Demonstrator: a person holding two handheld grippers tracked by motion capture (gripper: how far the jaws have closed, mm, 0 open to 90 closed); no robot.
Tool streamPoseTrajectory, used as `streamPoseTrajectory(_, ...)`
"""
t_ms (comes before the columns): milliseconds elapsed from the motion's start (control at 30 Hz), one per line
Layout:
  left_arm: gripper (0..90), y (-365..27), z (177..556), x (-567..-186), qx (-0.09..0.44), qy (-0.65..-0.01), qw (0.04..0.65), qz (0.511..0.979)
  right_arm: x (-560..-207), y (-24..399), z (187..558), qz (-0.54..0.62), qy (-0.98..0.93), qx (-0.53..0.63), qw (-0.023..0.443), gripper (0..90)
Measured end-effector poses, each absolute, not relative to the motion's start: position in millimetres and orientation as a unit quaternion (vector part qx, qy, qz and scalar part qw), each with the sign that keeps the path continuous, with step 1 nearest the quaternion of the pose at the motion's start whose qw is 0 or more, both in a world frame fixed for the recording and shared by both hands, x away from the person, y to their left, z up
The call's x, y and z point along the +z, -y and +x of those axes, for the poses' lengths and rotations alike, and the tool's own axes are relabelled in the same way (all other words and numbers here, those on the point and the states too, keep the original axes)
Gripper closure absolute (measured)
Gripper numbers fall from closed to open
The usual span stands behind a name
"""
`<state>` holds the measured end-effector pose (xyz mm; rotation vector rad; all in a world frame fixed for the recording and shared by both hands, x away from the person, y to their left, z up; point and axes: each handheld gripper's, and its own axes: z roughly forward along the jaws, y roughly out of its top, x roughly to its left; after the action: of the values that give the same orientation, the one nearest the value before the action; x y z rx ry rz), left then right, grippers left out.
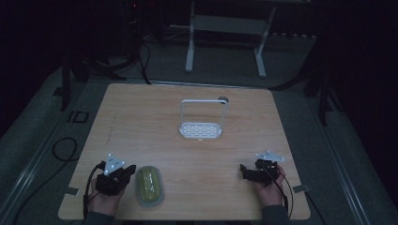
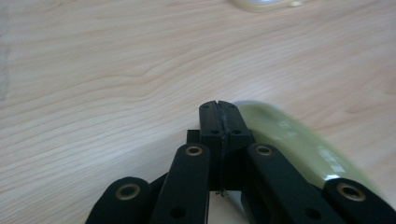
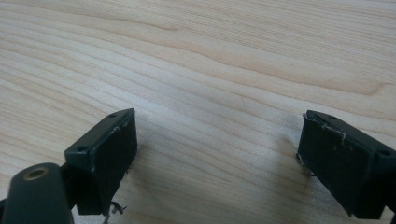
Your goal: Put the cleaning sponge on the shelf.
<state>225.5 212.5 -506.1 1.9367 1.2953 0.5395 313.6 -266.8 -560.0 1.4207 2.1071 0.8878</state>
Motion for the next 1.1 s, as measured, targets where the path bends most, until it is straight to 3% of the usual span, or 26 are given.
streamPoseTrajectory(300,90.0,-178,204,-494,0.176,-0.457,0.396,0.777,-560,267,314,0.515,-0.763,0.322,0.223,11.5)
streamPoseTrajectory(600,90.0,-151,189,-506,0.14,-0.424,0.375,0.813,-560,267,314,0.514,-0.763,0.321,0.223,11.5)
streamPoseTrajectory(1100,90.0,-179,178,-516,0.133,-0.451,0.352,0.81,-560,267,314,0.514,-0.763,0.321,0.223,11.4)
